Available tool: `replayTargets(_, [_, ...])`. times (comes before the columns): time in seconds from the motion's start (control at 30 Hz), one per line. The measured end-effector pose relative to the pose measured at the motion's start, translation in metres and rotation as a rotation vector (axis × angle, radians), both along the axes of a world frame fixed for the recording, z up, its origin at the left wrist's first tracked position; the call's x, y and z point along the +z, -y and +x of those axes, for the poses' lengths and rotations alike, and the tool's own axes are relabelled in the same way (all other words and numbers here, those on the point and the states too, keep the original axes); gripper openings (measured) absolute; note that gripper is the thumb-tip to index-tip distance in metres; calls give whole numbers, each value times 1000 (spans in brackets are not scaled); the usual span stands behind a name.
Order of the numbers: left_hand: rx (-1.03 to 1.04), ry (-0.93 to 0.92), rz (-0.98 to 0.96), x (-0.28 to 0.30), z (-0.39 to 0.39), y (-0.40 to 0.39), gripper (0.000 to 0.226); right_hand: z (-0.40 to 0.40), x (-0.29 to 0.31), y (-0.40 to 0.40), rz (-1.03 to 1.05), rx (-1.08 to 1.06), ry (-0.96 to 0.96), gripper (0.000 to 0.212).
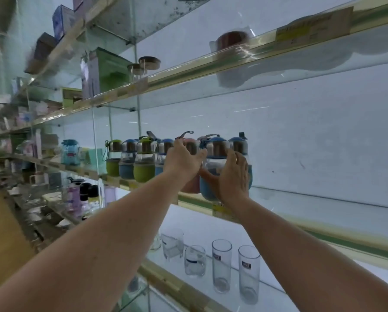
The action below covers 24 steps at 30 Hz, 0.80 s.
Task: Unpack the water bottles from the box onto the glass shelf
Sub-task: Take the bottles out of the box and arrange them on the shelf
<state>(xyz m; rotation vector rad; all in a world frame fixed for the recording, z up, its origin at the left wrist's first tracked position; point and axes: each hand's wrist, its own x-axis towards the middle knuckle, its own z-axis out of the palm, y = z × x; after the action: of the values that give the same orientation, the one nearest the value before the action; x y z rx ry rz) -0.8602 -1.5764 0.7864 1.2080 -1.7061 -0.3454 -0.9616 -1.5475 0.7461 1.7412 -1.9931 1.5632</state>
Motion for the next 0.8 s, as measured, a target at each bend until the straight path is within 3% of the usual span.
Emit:
replayTargets(0.2, [124, 52, 8, -7, 61, -21, 48, 63, 5, -16, -71, 169, -198, 49])
replayTargets(0.4, [251, 107, 299, -63, 161, -42, 37, 137, -50, -20, 333, 412, -125, 44])
replayTargets(0.6, [307, -13, 596, -158, 238, -72, 20, 213, -139, -30, 597, 566, -23, 42])
replayTargets(0.8, [376, -114, 832, -264, 265, -88, 27, 258, -237, -40, 833, 590, -63, 44])
